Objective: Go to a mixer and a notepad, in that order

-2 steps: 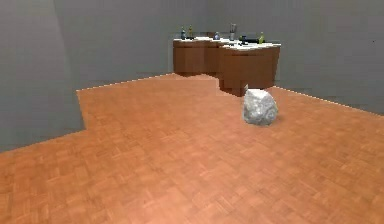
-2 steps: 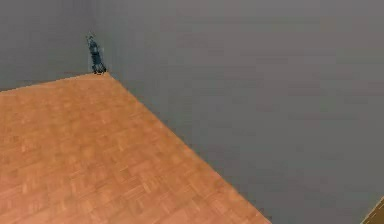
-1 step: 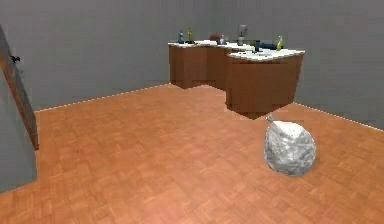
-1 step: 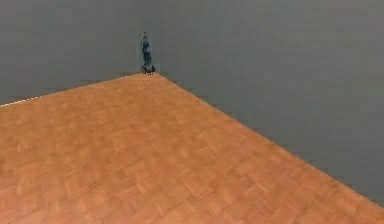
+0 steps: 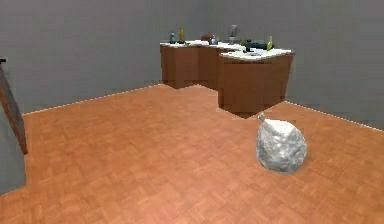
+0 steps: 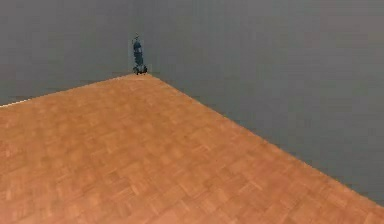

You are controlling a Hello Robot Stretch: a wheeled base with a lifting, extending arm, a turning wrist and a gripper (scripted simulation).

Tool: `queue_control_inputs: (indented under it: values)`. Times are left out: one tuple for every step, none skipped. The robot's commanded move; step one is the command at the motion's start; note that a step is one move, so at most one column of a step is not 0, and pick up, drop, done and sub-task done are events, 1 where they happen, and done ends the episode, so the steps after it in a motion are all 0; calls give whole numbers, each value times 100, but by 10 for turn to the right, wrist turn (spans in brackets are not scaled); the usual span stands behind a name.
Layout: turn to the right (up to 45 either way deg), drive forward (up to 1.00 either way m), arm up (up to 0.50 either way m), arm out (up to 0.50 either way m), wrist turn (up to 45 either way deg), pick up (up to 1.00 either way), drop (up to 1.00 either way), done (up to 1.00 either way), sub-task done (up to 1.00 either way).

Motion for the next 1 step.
queue_control_inputs:
  values:
    - [0, 100, 0, 0, 0, 0, 0, 0, 0]
